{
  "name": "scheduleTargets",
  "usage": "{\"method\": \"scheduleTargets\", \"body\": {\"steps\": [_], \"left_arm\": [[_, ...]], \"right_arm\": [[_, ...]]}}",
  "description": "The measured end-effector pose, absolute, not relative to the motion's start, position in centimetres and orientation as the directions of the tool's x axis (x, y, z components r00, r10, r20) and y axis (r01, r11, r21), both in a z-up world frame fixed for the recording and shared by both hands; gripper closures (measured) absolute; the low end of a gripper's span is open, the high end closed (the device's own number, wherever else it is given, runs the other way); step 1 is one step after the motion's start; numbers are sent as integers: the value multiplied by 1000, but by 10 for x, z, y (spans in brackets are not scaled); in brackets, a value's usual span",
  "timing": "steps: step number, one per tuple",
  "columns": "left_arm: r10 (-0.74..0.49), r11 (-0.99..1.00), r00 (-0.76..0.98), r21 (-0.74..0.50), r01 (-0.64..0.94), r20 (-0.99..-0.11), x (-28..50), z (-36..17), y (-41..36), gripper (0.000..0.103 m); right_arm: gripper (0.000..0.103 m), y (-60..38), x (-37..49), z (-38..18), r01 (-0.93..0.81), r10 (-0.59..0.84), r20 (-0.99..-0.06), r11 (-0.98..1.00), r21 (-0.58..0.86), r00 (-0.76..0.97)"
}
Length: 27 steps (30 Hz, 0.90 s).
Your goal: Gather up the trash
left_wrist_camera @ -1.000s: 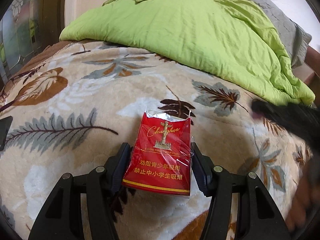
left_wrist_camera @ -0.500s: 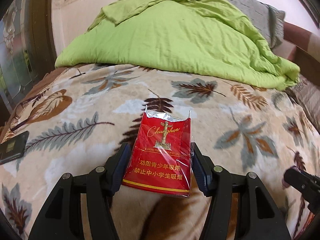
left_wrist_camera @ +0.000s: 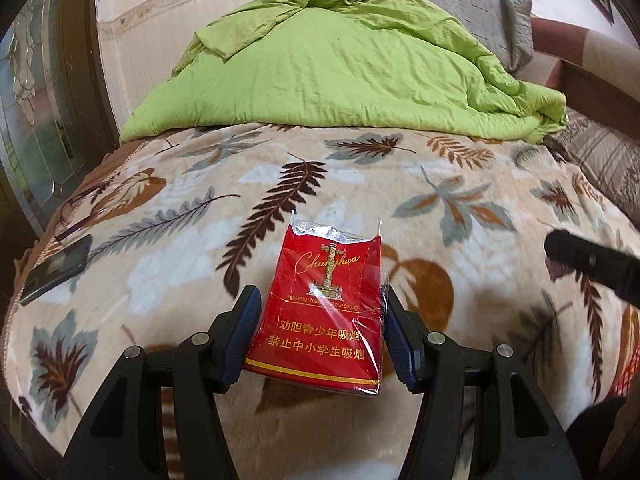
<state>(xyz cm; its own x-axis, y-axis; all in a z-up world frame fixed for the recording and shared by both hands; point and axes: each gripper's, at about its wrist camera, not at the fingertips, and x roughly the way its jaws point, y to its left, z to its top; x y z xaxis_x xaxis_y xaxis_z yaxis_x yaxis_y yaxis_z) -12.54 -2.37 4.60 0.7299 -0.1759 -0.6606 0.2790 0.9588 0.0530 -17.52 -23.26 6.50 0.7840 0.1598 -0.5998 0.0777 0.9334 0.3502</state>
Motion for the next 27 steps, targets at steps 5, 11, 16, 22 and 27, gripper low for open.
{"method": "scheduleTargets", "body": {"steps": [5, 11, 16, 22, 27], "left_arm": [[-174, 955, 743, 73, 287, -647, -144, 49, -20, 44], [-175, 952, 750, 85, 295, -638, -160, 50, -17, 44], [-181, 949, 764, 95, 302, -620, -170, 55, -17, 44], [-191, 944, 767, 100, 314, -612, -180, 56, -17, 44], [-198, 941, 770, 103, 323, -607, -186, 57, -17, 44]], "right_arm": [[71, -224, -189, 69, 55, 164, -589, 941, 335, 791], [71, -219, -203, 70, 43, 172, -588, 942, 334, 790], [71, -217, -215, 70, 44, 171, -592, 942, 332, 788], [71, -215, -227, 70, 49, 169, -594, 942, 333, 787], [71, -216, -238, 70, 53, 168, -594, 940, 336, 787]]}}
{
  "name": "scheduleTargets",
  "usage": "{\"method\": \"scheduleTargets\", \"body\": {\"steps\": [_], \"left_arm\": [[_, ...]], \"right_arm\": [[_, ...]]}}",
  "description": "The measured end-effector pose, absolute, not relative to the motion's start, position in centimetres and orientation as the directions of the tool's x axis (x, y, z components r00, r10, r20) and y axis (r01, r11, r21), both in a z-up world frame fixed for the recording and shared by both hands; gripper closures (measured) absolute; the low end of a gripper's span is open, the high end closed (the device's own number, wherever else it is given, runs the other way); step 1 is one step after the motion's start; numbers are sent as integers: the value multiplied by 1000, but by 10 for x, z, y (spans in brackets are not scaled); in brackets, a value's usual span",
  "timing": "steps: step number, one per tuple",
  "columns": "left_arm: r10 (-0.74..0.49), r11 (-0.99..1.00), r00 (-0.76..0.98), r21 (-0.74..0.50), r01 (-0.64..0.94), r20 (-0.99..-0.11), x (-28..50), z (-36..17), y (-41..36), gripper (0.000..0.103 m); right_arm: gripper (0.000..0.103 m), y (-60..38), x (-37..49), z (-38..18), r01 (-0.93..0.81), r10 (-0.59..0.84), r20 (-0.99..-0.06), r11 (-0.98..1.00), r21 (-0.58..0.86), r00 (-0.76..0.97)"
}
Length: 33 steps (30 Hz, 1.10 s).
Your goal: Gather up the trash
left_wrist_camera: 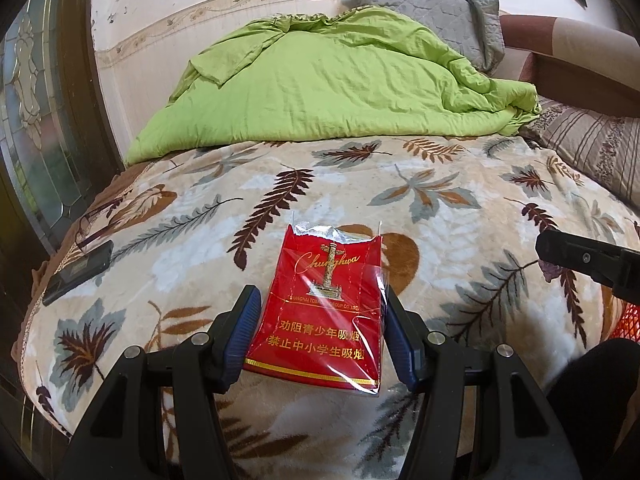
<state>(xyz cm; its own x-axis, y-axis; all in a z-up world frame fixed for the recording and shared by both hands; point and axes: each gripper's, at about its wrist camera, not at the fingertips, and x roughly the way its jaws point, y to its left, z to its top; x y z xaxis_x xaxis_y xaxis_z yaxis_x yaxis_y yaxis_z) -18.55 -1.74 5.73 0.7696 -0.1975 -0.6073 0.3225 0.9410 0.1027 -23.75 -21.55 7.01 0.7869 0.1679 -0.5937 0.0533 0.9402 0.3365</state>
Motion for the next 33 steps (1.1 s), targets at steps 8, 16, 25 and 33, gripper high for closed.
{"method": "scheduleTargets", "body": {"steps": [8, 16, 25, 33], "left_arm": [[-208, 937, 771, 105, 334, -602, -191, 60, -19, 44], [-231, 932, 764, 87, 351, -602, -198, 65, -23, 44], [-295, 914, 760, 61, 401, -580, -211, 83, -35, 44], [-362, 881, 738, 49, 471, -570, -225, 96, -56, 44]], "right_arm": [[71, -218, -248, 71, 59, 174, -593, 934, 352, 786], [71, -221, -262, 75, 65, 175, -586, 929, 365, 792], [71, -241, -286, 88, 95, 155, -564, 917, 388, 811], [71, -270, -307, 95, 153, 122, -548, 890, 429, 828]]}}
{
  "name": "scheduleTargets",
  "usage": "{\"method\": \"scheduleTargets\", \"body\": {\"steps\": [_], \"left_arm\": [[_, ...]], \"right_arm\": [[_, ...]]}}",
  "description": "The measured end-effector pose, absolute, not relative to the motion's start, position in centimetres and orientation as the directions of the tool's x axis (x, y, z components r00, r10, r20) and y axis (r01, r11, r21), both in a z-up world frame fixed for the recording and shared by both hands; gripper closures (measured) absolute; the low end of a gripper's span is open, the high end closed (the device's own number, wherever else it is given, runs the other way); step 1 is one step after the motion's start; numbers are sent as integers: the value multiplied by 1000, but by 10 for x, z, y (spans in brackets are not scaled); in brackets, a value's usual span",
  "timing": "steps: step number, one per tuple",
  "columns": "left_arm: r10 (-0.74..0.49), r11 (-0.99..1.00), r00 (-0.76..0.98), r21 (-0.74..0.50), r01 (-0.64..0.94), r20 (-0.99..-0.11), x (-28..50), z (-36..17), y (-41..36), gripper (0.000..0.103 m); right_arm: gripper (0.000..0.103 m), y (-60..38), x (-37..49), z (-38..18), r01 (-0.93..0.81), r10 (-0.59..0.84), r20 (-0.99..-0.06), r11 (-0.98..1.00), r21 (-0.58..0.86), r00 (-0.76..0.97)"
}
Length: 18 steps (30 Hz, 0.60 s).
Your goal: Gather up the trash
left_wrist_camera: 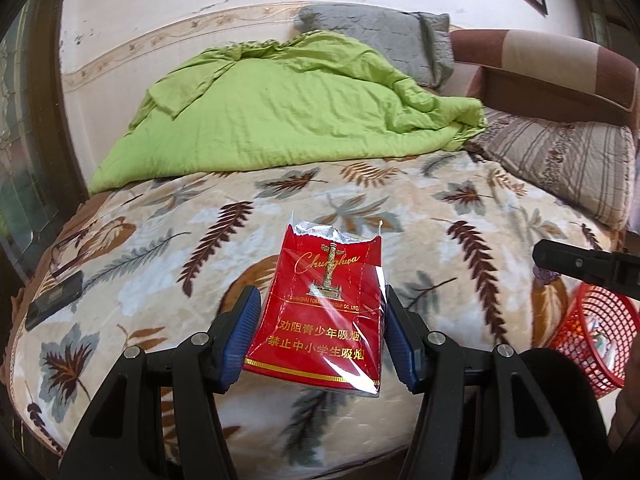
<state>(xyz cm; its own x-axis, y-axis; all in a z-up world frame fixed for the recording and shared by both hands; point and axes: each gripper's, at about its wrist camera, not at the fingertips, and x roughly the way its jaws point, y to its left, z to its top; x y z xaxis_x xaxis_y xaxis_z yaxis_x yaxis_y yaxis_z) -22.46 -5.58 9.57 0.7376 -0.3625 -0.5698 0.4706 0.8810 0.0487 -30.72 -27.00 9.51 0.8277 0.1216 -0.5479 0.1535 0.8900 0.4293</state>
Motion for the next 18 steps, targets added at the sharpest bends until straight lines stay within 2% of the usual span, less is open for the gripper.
{"method": "scheduleTargets", "body": {"steps": [18], "left_arm": [[-443, 814, 684, 59, 577, -579, -233, 103, -101, 44]], "right_arm": [[71, -318, -337, 98, 264, 39, -551, 848, 459, 834]]}}
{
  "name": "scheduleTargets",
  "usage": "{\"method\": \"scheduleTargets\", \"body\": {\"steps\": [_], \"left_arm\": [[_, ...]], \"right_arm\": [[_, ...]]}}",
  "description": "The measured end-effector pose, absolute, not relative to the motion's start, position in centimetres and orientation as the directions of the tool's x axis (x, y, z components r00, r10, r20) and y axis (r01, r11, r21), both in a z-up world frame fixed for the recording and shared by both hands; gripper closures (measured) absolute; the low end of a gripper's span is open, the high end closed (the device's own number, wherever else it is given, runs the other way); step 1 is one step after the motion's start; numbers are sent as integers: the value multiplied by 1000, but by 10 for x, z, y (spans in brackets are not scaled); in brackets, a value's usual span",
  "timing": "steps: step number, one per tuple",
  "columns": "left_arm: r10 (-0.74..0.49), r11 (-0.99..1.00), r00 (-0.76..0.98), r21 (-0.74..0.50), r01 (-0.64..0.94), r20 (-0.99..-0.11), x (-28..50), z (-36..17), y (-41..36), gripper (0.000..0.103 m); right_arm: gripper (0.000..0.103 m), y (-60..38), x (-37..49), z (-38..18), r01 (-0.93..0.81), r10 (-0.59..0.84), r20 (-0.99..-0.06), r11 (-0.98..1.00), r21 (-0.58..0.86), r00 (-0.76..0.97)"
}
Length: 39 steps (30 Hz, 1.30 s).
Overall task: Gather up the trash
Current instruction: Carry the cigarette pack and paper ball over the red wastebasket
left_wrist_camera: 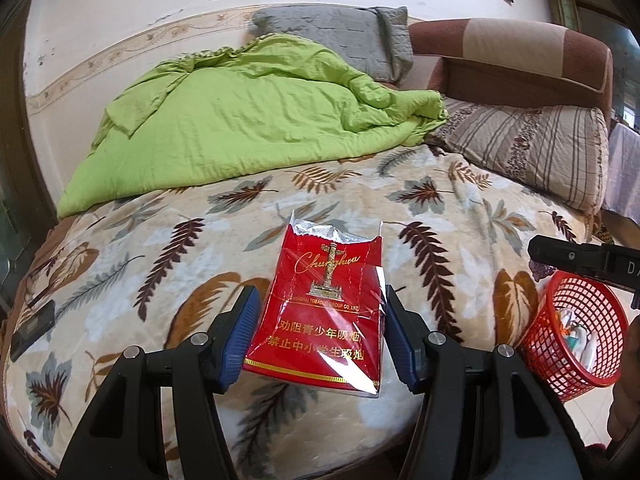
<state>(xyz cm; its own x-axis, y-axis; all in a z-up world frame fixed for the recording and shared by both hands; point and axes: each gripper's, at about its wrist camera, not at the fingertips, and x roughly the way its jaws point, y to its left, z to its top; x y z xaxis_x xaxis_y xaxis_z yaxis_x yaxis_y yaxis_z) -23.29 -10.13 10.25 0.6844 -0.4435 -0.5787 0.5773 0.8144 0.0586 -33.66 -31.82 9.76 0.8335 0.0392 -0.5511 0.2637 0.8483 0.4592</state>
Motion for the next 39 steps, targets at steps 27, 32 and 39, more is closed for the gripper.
{"method": "scheduleTargets", "body": {"steps": [27, 32, 39], "left_arm": [[-726, 370, 228, -90, 925, -649, -303, 126, -257, 44], [-724, 290, 131, -127, 949, -677, -322, 120, -288, 44], [-691, 211, 43, -145, 967, -721, -341, 101, -326, 44]], "right_arm": [[71, -442, -485, 96, 599, -250, -603, 634, 489, 757], [71, -456, -504, 94, 633, -278, -614, 600, 489, 739], [71, -469, -525, 89, 668, -309, -622, 553, 498, 719]]}}
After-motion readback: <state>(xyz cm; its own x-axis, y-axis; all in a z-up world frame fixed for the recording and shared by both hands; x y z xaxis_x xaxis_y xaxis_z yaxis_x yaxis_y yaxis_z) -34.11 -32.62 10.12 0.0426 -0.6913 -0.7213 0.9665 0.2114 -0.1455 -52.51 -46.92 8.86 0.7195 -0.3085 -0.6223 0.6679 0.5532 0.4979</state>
